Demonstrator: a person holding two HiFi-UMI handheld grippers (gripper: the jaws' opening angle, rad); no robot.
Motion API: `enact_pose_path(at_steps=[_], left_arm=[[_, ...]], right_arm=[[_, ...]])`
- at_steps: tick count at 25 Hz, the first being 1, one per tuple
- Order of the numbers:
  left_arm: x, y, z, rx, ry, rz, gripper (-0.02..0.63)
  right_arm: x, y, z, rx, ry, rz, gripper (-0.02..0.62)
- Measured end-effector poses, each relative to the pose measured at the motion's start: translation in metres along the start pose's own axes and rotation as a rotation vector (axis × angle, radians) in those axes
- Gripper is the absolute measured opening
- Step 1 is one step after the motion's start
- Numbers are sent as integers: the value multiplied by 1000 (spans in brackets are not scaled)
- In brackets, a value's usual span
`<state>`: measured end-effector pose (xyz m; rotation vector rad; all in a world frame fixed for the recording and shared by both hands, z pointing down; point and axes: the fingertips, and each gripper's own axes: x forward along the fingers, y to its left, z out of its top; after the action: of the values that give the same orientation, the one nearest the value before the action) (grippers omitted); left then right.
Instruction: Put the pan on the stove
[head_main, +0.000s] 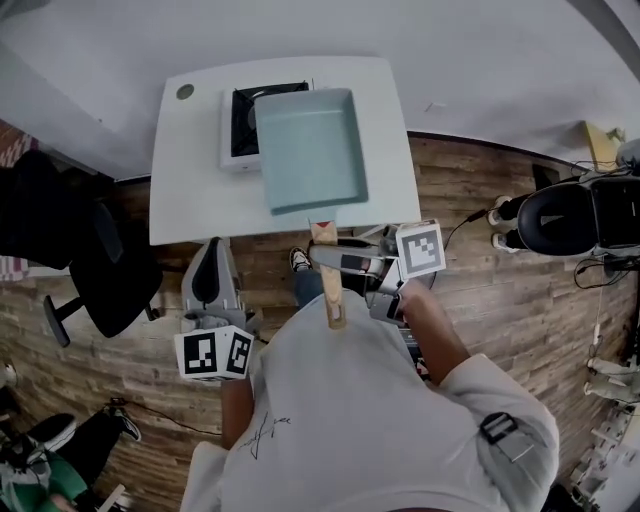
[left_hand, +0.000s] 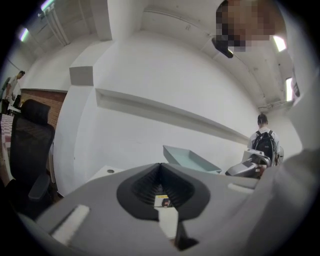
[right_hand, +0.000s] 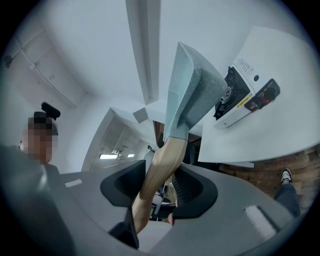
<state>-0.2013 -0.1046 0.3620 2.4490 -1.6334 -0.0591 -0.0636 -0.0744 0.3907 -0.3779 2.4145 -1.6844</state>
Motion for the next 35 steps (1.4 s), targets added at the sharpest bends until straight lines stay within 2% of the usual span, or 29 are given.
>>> enact_pose_path(at_steps=[4,11,15,22,30,35], left_arm=[[28,8,17,14,-16,-14,8],[86,24,29,-14,-47,-34,7],[111,28,28,18,-38,-28,6],[125,43,21,19,-21,12,6],[122,36,10,-4,9,7,6],[144,60,4,-17,25,0,6]], right_arm=[[11,-4,23,9,0,-1,163],[26,-32,70,8,7,-15,163],[28,-41,90,24,5,-8,163],[32,-59,99,44,2,1,163],[36,-62,99,43,1,8,163],[60,-80,115,58,-7,20,163]])
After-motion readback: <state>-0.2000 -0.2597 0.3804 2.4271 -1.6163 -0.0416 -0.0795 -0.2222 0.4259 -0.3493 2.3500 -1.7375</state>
